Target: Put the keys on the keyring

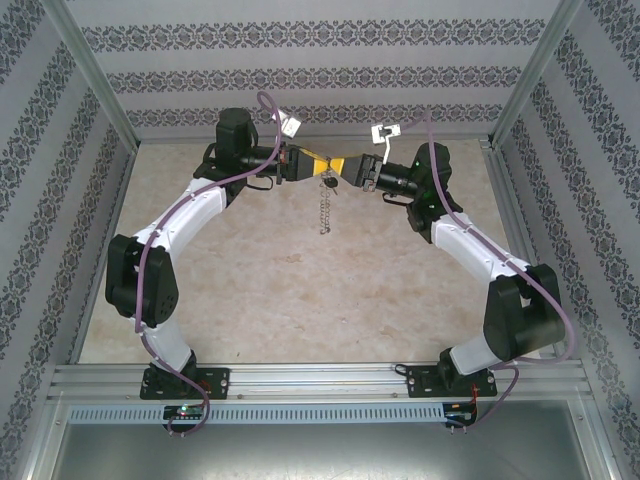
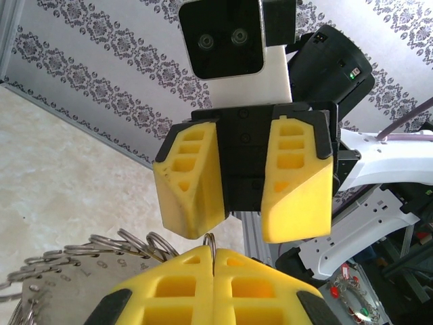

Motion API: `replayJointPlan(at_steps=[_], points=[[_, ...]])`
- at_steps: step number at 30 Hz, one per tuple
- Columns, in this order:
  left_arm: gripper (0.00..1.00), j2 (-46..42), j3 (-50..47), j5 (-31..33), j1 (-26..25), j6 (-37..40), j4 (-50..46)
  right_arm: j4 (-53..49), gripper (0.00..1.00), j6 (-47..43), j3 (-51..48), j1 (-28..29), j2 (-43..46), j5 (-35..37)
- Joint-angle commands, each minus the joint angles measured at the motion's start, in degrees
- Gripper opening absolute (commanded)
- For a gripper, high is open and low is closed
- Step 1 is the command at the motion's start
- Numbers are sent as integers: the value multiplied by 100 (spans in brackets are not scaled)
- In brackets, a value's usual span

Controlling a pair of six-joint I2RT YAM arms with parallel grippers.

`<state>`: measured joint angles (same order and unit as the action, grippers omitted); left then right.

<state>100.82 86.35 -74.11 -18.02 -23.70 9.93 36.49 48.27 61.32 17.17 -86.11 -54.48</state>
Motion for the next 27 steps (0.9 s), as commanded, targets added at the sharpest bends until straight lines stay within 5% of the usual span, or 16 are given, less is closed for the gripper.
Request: replayJointPlan(at_steps=[1, 9, 13, 17, 22, 27], points=[[0, -286, 7, -46, -52, -51, 439, 310, 32, 46, -90, 121, -21, -62], [0, -271, -20, 26, -45, -141, 591, 348, 18, 44, -203, 212, -35, -80], [0, -247, -3, -14, -46, -178, 615, 346, 0, 26, -191, 193, -12, -71], [0, -266, -4, -17, -46, -83, 451, 228, 0, -39, -82, 69, 8, -144], [36, -443, 177, 188, 132, 777, -723, -934, 0, -814, 417, -197, 55, -892], [46, -413, 901, 189, 247, 2283, -2824, -2949, 0, -2252, 990, -392, 42, -1414]])
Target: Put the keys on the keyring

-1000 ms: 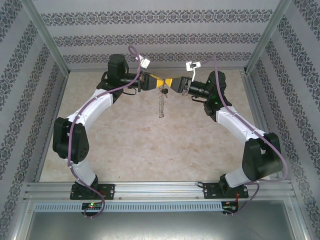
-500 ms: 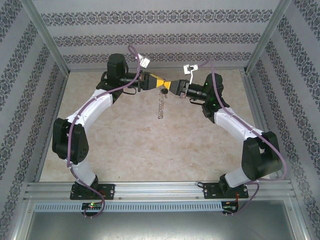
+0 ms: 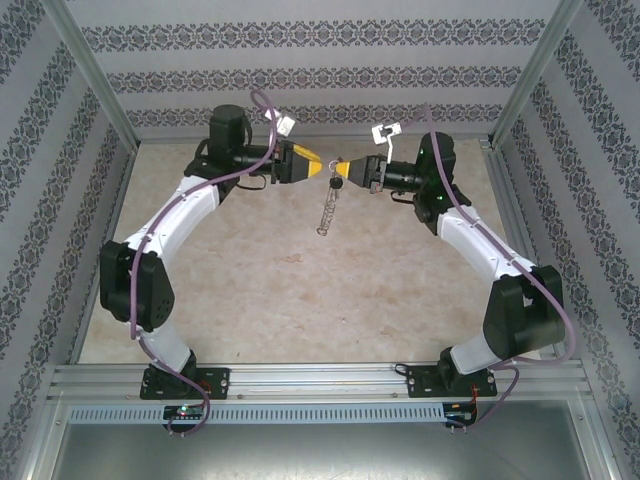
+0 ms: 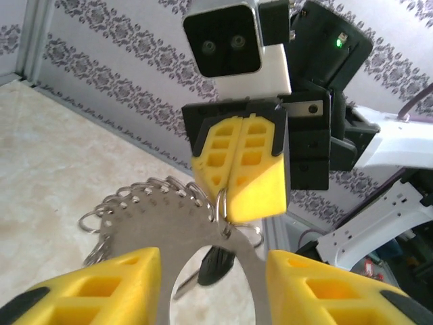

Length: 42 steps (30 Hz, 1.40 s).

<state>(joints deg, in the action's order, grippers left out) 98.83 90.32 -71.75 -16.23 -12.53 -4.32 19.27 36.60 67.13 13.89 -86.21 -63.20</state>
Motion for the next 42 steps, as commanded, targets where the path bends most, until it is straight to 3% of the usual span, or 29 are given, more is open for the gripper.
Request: replayJointPlan(at_steps=[1, 4, 10, 16, 25, 42], points=[[47, -154, 684, -73, 67, 1399, -1762, -1946, 0, -1593, 619, -64, 44, -533], [47, 66, 1132, -221, 67, 1898, -2569, -3652, 0, -2857, 1187, 24, -36, -196], [43, 479, 1587, -478, 51, 2143, -3094, -3967, 0, -3065, 1452, -32, -165, -331], [36, 866, 2083, -617, -57, 2588, -3787, -5662, 0, -4258, 2274, 303, -504, 242], [32, 1096, 2270, -800, -186, 3128, -4450, -5920, 0, -4421, 2547, 380, -647, 253], [31, 1375, 2366, -925, -417, 3293, -4672, -5922, 0, -4451, 2627, 431, -686, 325]])
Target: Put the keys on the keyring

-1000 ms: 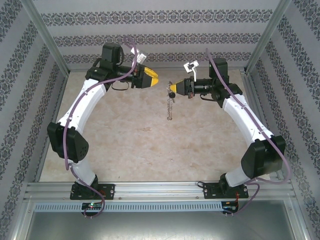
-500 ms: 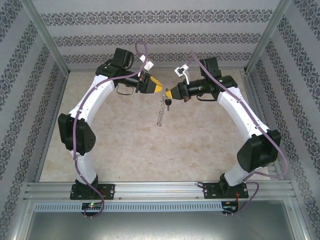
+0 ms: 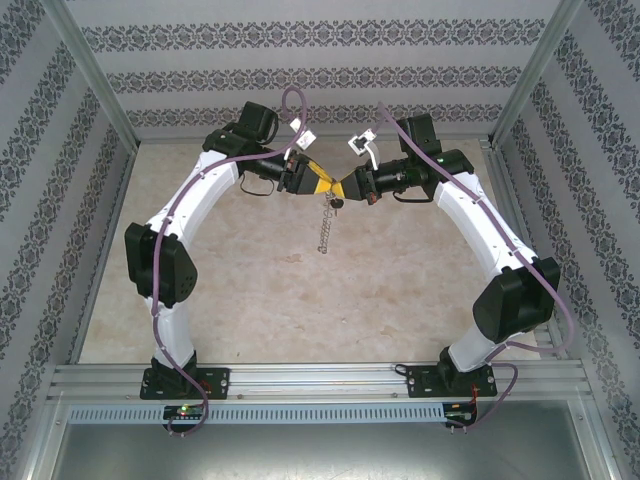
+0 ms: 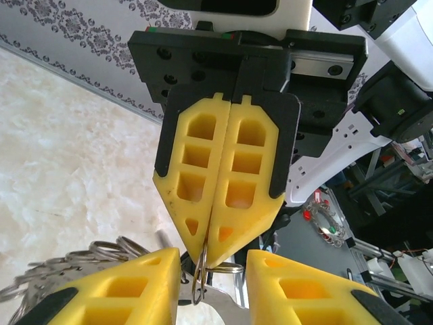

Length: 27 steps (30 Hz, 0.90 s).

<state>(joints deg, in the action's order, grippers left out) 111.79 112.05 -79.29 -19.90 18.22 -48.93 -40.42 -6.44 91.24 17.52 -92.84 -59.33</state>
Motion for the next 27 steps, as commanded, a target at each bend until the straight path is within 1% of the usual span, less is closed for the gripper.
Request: replayJointPlan(at_steps=[1, 3, 5, 11, 17, 20, 22, 24, 25, 27], points=[[31, 80, 194, -177, -63, 217, -212, 61, 0, -147, 219, 68, -27, -62], [30, 91, 194, -184, -73, 226, -213, 76, 0, -138, 219, 67, -33, -61], [27, 104, 203, -216, -84, 246, -230, 85, 0, -140, 211, 68, -39, -59], [23, 149, 262, -322, -133, 483, -488, 133, 0, -112, 199, 64, -40, -52], [22, 177, 293, -394, -162, 758, -777, 206, 0, -65, 186, 33, -50, -37], [15, 173, 291, -402, -162, 793, -795, 236, 0, -37, 177, 24, -57, -38], [9, 170, 291, -460, -163, 859, -844, 261, 0, -20, 175, 24, -50, -26], [6, 176, 291, -498, -162, 938, -910, 288, 0, 8, 175, 24, -51, -22], [2, 165, 292, -509, -167, 983, -949, 306, 0, 15, 175, 24, -56, -39], [0, 151, 285, -526, -166, 1081, -1017, 329, 0, 42, 175, 15, -66, -37]])
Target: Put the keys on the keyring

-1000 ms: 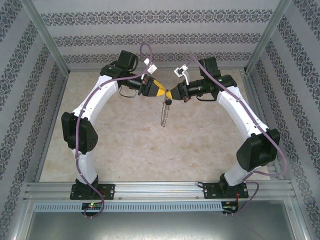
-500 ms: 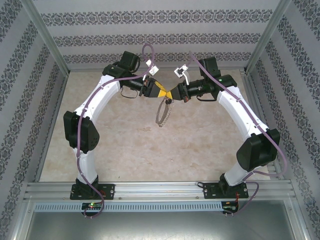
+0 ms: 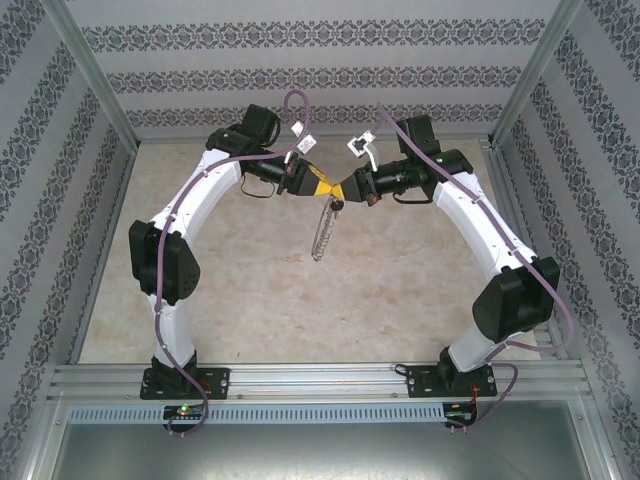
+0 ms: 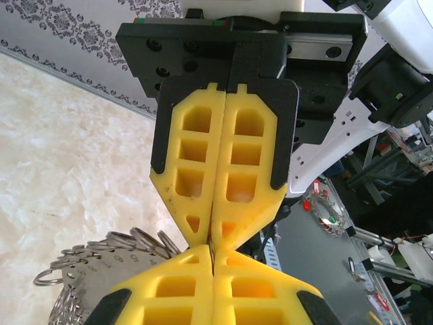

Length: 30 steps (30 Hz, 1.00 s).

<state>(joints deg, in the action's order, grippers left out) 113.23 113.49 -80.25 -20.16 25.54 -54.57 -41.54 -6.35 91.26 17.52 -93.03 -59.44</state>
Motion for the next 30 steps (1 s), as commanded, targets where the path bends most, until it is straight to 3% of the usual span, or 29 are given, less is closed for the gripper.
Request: replayJointPlan(at_steps=[1, 4, 7, 11, 19, 30], points=[[0, -2, 130, -455, -145, 393, -465, 447, 0, 46, 172, 15, -48, -19], [0, -44, 95, -476, -144, 452, -433, 557, 0, 147, 151, -6, -45, -16], [0, -139, -55, -390, -139, 46, 100, 828, 24, 387, -7, -122, 36, -75], [0, -330, -286, -303, -136, -557, 900, 1318, 37, 713, -409, -341, 340, -243], [0, -409, -206, -355, -133, -750, 1102, 1975, 44, 1032, -1311, -622, 884, -429], [0, -428, -108, -378, -143, -831, 1138, 2861, 51, 1320, -2219, -487, 1139, -939]])
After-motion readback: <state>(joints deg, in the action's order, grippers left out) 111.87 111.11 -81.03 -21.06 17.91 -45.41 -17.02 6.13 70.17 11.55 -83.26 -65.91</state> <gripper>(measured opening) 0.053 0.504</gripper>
